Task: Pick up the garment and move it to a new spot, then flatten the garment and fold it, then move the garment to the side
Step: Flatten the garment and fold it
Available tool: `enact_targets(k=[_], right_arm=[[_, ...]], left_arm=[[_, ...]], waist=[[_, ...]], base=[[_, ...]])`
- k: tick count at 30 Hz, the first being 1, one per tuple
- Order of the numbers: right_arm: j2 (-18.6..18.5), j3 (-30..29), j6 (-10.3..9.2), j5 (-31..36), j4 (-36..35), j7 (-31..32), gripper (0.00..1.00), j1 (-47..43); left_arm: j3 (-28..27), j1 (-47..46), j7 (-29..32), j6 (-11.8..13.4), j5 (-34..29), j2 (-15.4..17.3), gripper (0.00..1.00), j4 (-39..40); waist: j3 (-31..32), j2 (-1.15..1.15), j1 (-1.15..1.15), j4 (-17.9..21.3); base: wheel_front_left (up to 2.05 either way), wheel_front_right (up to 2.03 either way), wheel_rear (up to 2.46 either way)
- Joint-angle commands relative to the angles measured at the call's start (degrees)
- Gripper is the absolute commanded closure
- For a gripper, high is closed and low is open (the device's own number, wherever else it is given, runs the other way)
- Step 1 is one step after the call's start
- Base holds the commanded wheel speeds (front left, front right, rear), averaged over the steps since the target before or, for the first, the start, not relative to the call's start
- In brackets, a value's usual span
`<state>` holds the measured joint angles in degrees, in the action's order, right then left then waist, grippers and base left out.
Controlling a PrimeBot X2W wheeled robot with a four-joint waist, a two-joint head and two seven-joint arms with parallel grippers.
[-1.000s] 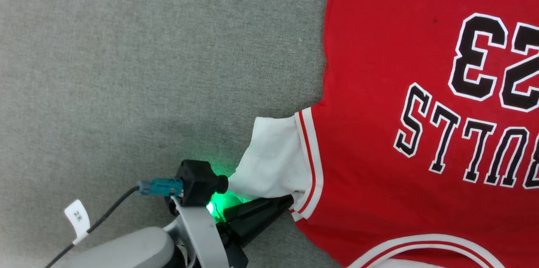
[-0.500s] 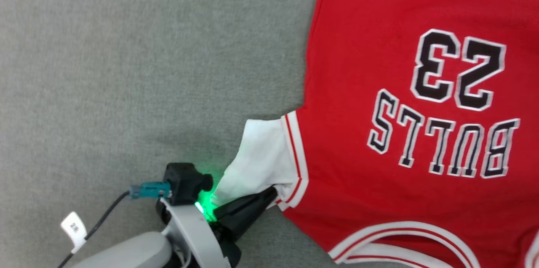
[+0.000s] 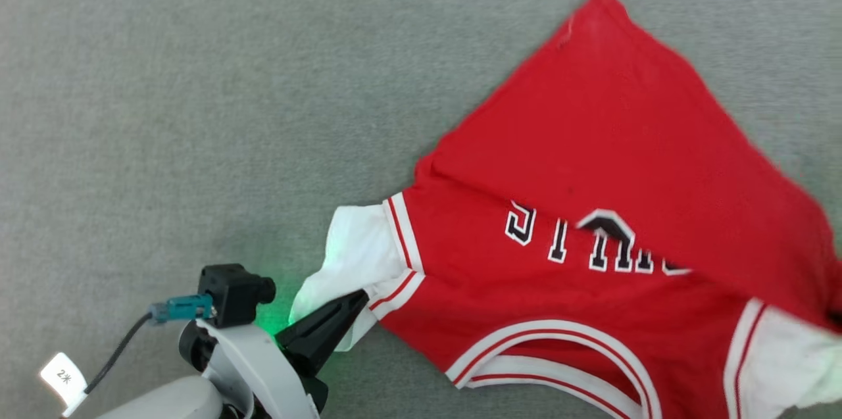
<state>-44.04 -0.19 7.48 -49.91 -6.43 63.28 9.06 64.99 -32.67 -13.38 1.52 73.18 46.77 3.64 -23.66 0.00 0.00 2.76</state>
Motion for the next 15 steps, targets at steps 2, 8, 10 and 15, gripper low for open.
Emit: enact_targets(k=[2, 8, 10, 15], right_arm=[[1.67, -1.14, 0.02, -0.05, -1.6, 0.21, 1.0, -4.47], [7.12, -1.04, 0.02, 0.59, -5.32, -0.2, 1.0, -14.65], [8.67, -0.63, 0.02, 1.29, -5.58, -1.08, 1.0, -16.15], [11.37, -1.13, 0.02, 2.94, -5.32, -5.72, 0.77, -15.79]], left_arm=[[-0.24, 0.46, 0.05, 0.51, 0.4, 0.39, 1.0, 0.36], [-0.33, 0.15, 0.33, 0.84, 0.2, 0.95, 1.0, 0.82], [-0.27, 0.08, 0.46, 0.89, 0.24, 0.74, 1.0, 0.87], [-0.2, -0.06, 0.67, 0.65, 0.58, 0.3, 1.0, 0.84]], waist=[[1.61, 0.0, 0.0, 1.79], [1.83, 0.0, 0.0, 2.56], [1.94, 0.0, 0.0, 2.73], [2.21, 0.0, 0.0, 3.07]], base=[[0.0, 0.0, 0.0], [0.0, 0.0, 0.0], [0.0, 0.0, 0.0], [0.0, 0.0, 0.0]])
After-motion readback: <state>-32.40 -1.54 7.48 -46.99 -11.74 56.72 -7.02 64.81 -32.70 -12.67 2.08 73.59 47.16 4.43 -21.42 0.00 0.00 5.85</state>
